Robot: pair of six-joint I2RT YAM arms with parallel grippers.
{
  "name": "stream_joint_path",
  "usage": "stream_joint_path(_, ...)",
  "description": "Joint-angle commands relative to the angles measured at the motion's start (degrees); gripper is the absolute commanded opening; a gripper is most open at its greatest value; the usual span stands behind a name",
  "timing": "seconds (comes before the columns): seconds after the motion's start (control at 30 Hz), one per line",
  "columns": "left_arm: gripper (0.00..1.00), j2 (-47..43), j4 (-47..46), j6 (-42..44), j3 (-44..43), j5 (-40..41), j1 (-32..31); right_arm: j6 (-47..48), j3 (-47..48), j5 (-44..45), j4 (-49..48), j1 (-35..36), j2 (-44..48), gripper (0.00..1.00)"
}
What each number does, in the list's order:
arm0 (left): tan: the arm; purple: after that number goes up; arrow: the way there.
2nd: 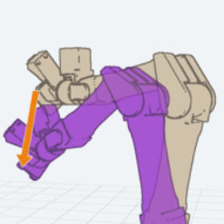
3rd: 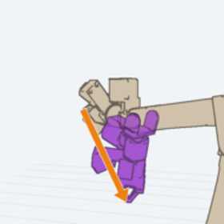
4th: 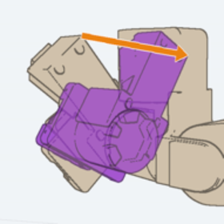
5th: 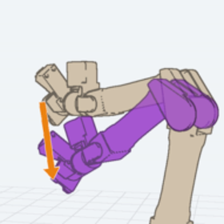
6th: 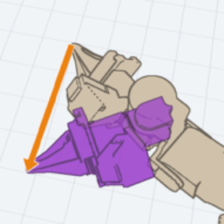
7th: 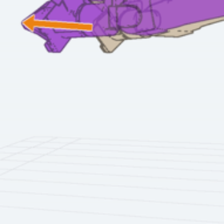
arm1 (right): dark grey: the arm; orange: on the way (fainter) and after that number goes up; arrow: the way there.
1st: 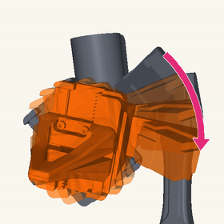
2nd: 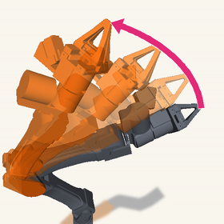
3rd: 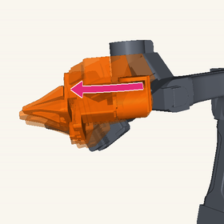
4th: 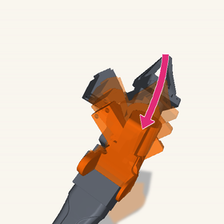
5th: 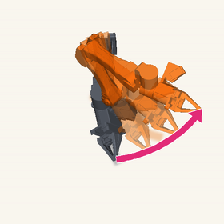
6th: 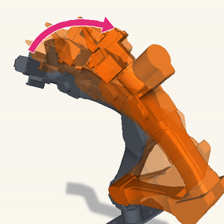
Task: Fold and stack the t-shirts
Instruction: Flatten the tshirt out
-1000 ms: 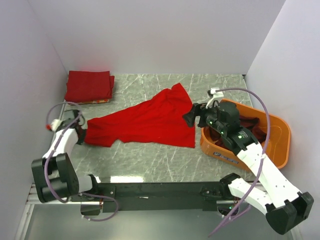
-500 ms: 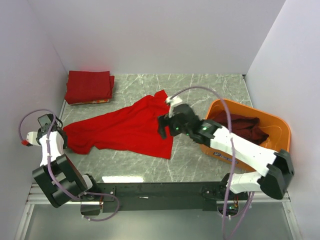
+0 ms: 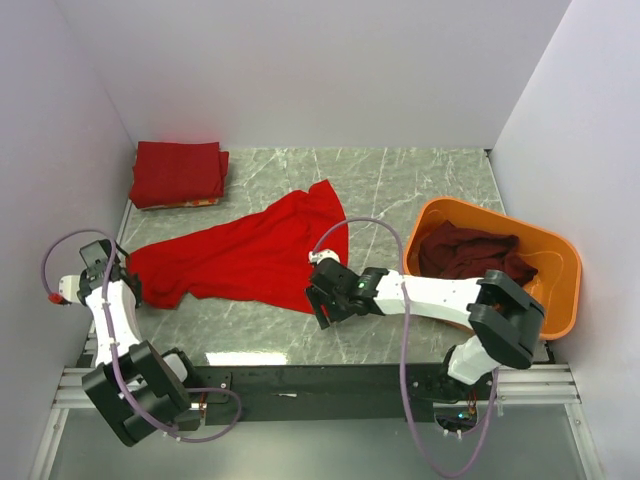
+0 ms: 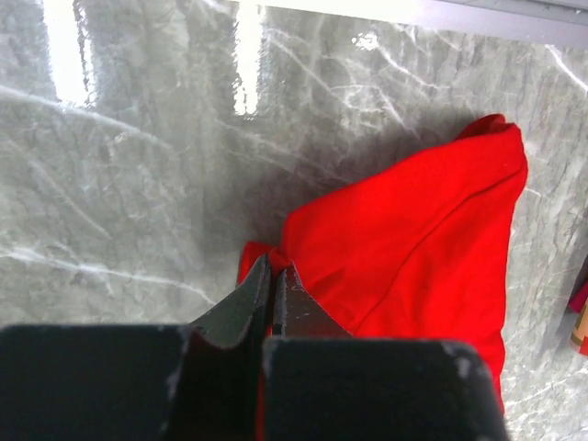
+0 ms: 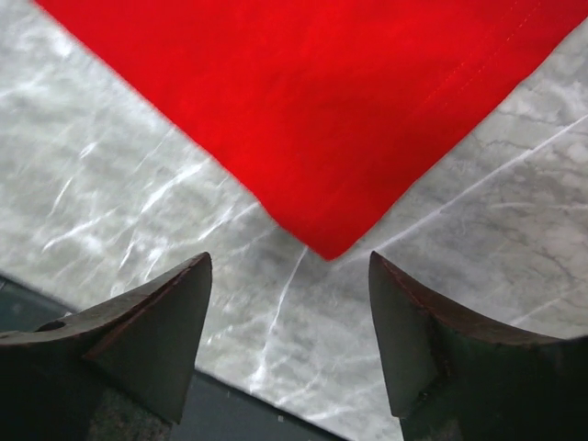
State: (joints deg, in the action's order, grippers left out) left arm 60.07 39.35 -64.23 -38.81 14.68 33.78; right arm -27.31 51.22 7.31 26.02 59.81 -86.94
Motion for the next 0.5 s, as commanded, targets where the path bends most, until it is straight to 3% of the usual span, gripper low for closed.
stream_joint_path(0.0, 0.01, -2.1, 2.1, -0.3, 0.4, -1.0, 0.1, -2.7, 0.5, 3.4, -3.3, 0.5, -2.3, 0.75)
stream_joint_path(0.27, 0.01, -3.9, 3.7, -0.1, 0.0, -0.9, 0.1, -6.3, 0.6, 9.0, -2.6, 0.5, -8.3, 0.69)
stream_joint_path(0.37, 0.01, -4.2, 3.5, 0.2, -0.2, -1.9, 0.1, -7.4, 0.5, 9.7, -2.4, 0.5, -9.0, 0.5)
stream_joint_path(0.47, 0.01, -5.0, 4.4, 0.6, -0.8, -1.5, 0.1, -7.7, 0.8, 10.8, -1.8, 0.5, -8.1, 0.14)
